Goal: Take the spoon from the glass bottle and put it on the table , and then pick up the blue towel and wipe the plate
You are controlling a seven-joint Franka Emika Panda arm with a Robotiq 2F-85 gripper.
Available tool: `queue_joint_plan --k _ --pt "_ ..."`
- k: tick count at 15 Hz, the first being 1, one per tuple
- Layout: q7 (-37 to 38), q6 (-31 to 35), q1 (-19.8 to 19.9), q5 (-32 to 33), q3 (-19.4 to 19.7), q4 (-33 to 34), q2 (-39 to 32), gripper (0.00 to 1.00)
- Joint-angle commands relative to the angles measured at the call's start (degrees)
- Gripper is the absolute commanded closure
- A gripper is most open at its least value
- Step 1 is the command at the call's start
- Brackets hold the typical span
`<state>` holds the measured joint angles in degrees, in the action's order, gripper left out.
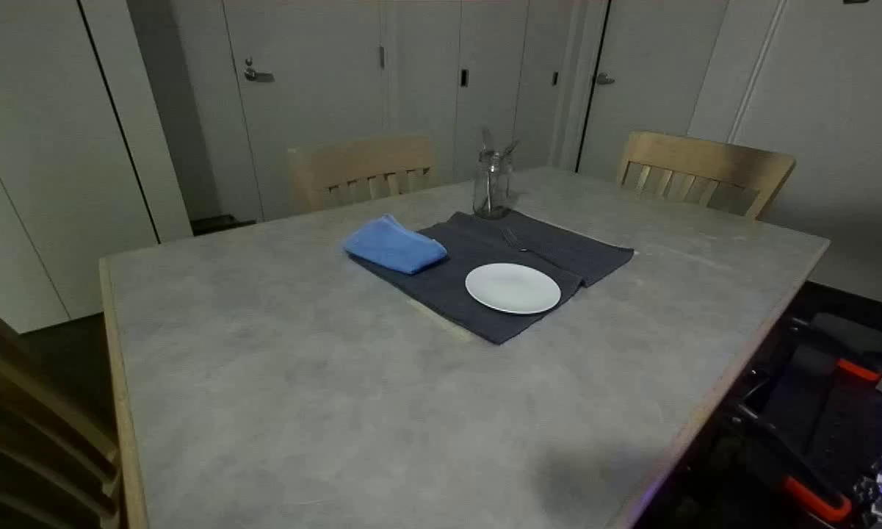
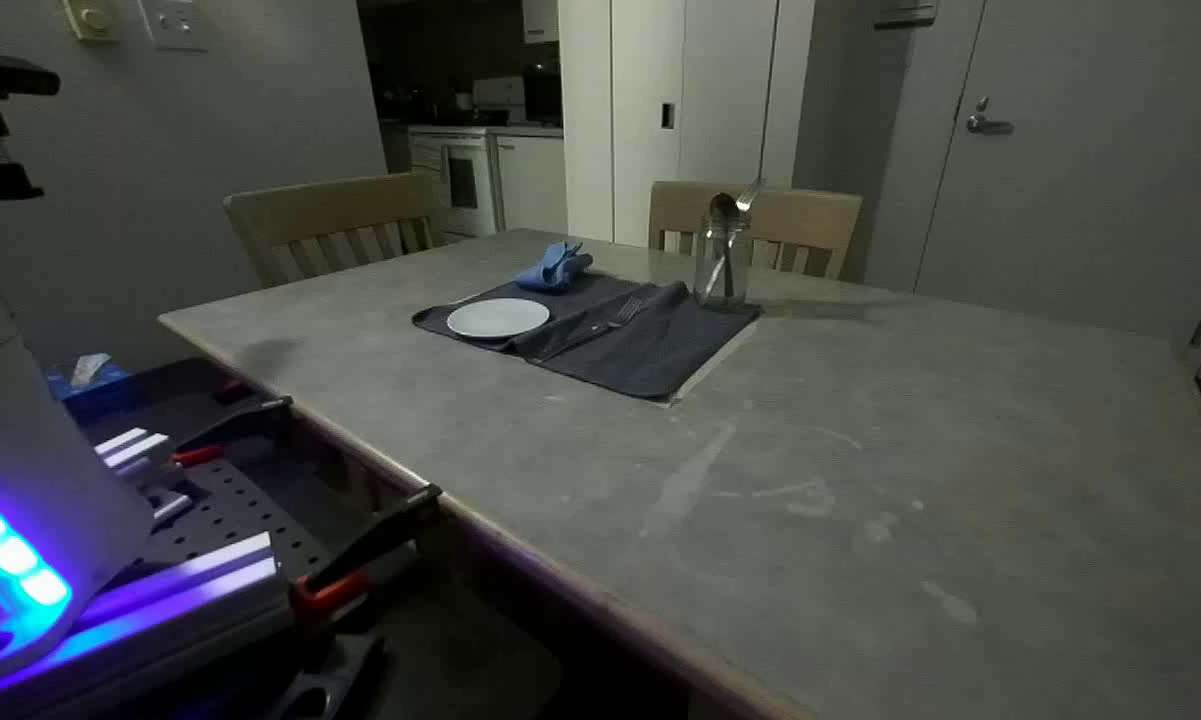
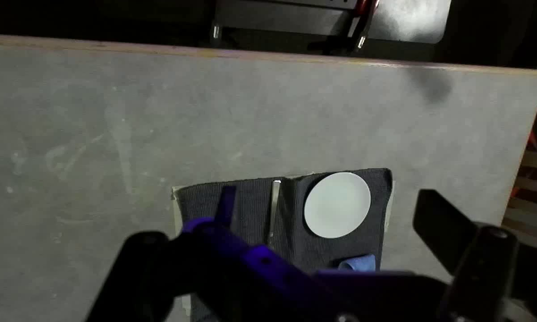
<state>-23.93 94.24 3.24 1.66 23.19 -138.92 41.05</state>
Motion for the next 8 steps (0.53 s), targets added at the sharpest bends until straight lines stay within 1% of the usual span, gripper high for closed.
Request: queue_joint_plan --k 1,8 --pt "-0.9 -0.1 1.6 -0.8 -1.1 0.1 -0.5 0.00" --pt "-1.5 -0.1 1.3 -1.0 -0.9 0.2 -0.7 0.00"
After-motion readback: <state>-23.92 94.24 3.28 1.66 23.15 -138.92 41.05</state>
